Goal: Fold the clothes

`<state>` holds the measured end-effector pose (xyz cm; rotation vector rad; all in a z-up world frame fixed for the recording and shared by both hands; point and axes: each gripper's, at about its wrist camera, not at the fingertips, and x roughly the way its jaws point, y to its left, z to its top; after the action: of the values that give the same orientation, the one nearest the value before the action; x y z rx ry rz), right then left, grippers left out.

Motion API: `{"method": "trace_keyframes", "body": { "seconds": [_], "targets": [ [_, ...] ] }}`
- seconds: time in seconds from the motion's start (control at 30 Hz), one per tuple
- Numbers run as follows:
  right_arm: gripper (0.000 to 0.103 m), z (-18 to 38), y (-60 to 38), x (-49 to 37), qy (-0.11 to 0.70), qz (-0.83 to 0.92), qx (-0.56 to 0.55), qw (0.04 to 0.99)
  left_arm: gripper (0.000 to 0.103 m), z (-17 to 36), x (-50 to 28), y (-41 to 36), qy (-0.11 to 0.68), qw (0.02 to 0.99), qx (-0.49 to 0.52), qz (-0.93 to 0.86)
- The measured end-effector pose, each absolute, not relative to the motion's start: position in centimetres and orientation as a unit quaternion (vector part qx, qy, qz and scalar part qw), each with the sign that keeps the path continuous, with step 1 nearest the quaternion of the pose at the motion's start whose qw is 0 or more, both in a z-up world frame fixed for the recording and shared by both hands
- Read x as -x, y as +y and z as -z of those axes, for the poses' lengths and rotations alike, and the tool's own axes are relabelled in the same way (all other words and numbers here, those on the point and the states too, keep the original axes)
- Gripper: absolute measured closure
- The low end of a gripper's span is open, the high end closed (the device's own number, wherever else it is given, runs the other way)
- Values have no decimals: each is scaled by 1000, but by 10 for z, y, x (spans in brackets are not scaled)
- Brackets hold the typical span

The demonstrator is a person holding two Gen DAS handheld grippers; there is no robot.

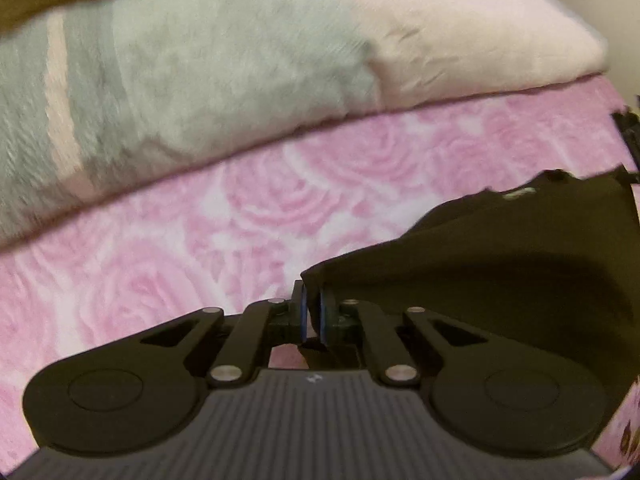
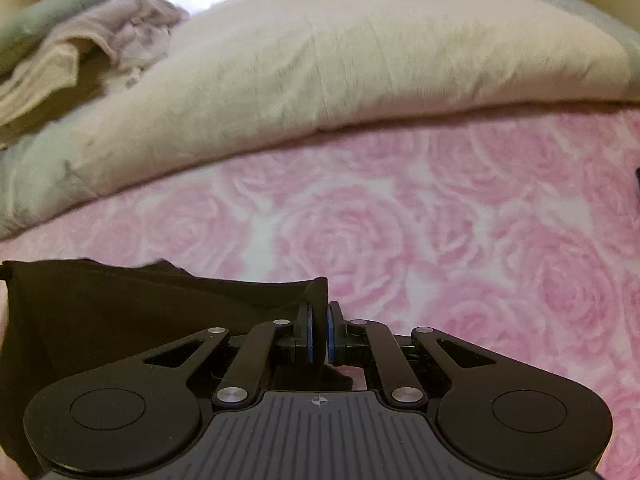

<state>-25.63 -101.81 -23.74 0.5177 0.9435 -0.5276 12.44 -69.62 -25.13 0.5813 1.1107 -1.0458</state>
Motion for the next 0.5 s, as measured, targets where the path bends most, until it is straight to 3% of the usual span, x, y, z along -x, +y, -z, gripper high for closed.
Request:
{"method": "trace_keyframes", "body": {
  "seconds": [0.13,0.27,0.5],
  "targets": [
    [98,252,-1019,246,448,261,-243,820,98,253,-123,-700,477,698,-255,469],
    [99,229,-1011,252,408,272,-208,846,98,229,-122,-693,442,719,-237,481],
    [98,238,-1019,245,411,285,-211,840,95,257,-132,-701,471,711,-259,454]
  ]
}}
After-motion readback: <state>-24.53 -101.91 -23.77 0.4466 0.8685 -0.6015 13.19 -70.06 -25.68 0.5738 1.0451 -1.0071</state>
